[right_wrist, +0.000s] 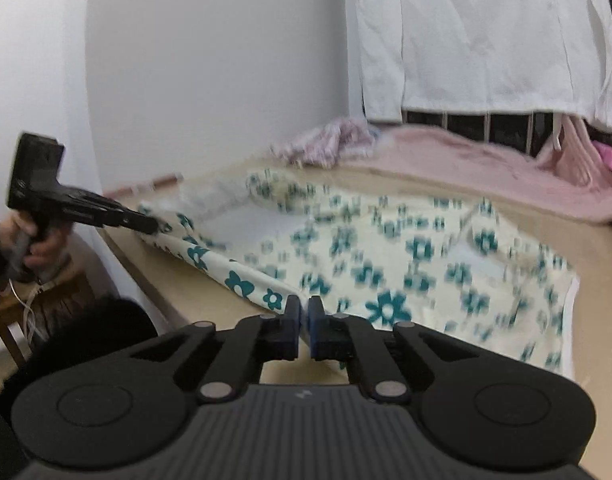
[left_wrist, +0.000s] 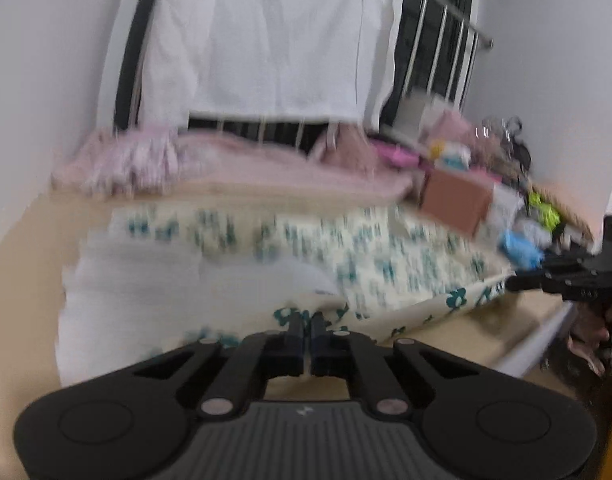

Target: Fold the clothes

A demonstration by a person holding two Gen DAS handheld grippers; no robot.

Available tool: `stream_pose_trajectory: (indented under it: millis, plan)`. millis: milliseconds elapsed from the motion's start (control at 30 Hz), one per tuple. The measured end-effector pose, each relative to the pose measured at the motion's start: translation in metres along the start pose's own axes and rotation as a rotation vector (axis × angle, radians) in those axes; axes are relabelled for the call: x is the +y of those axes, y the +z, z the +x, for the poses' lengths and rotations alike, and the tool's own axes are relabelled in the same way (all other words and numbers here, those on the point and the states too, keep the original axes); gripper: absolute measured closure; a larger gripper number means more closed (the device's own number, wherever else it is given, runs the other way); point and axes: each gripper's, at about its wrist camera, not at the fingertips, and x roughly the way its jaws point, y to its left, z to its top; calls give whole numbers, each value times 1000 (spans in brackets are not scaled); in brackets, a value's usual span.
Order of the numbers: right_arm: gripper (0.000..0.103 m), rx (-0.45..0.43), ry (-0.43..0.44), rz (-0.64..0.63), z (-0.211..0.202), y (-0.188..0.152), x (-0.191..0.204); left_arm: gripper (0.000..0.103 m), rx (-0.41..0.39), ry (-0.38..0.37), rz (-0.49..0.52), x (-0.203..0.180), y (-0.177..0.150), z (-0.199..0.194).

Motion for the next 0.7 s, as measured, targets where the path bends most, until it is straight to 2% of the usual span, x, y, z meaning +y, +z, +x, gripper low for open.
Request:
stream_pose_trajectory:
  millis: [100,167,233,267,300,333,367,400,433,500,567,633,700]
  plan:
    - [99,-23,-48,-12,19,28,-26,101,-7,40,59,3,40,40]
    - [99,-6,-143,-16,52,46,-47,98,25,151,107,3,60,77]
    - [95,24,-238,-17,86,60,-67,90,64,215,96,14,71,99]
    - [94,74,-263,-12,100,64,-74,90,57,221,86,20,72,93]
    - [94,115,-295,-21,110,67,-79,85,50,228,76,26,73,87]
    - [93,121,-344,-61,107,68,-80,74,39,238,64,32,73,79]
    - [80,84,-384,-84,94,67,-79,67,14,251,46,38,69,61]
    - [53,41,-400,-75,75,64,-79,53,6,242,26,42,63,46]
    - [46,8,-392,-38,53,59,-83,46,-1,232,5,45,57,31]
    - [44,-22,-331,36,14,46,-87,41,-2,171,-18,50,43,10]
    - [43,-5,-276,90,-9,25,-90,30,24,148,30,45,31,11]
    - [43,46,-261,88,-13,6,-86,28,50,124,78,39,19,11]
    - [46,102,-281,53,-6,-7,-83,31,88,119,151,34,12,20]
